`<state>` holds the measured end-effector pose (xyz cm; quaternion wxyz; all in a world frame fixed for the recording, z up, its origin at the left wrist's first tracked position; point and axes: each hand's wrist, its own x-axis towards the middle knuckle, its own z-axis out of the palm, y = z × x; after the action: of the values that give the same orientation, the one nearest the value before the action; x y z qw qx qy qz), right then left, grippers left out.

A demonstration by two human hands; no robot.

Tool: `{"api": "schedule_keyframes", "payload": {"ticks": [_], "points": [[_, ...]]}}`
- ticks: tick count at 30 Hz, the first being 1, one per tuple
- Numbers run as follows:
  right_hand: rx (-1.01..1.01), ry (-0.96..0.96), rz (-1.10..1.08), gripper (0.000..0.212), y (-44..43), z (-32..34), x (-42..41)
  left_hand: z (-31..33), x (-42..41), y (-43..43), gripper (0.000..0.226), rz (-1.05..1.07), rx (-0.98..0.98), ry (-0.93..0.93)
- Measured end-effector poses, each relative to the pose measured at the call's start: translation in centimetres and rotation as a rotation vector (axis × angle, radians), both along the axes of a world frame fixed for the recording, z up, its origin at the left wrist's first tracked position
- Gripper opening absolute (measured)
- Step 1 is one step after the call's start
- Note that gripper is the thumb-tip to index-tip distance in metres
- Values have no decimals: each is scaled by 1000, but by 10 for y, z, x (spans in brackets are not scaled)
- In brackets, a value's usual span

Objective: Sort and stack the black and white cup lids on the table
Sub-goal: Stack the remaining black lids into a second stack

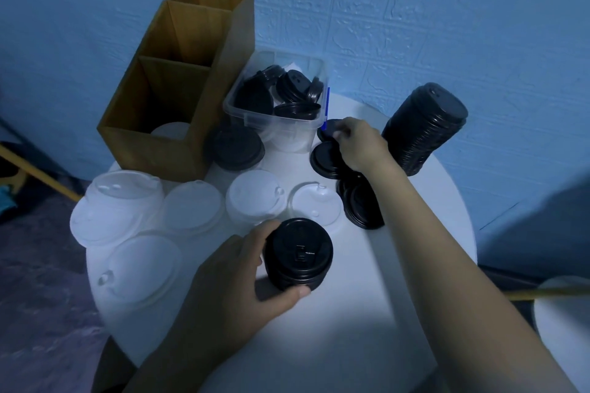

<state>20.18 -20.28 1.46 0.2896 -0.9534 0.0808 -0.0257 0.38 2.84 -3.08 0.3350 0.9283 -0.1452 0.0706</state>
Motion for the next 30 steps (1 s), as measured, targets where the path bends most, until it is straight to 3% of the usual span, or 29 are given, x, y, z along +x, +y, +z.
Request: {"api": "schedule_keyframes", "payload": {"ticks": [11, 14, 18, 19, 23, 30], "points": [[46, 94, 128, 18, -19, 7, -40, 2, -5, 1, 80, -50, -2, 24], [59, 135, 184, 41, -24, 4, -45, 2, -10, 2, 80, -69, -7, 46], [64, 180, 248, 91, -21, 2, -50, 3, -15, 2, 76, -87, -12, 38], [66, 180, 259, 93, -20, 2, -50, 3, -15, 2, 75, -87, -13, 38], [-22, 149, 314, 64, -17, 6, -53, 4, -15, -1, 75, -92, -13, 46], [-75, 47, 339, 56, -8, 10, -59, 2, -14, -8, 76, -82, -39, 75]]}}
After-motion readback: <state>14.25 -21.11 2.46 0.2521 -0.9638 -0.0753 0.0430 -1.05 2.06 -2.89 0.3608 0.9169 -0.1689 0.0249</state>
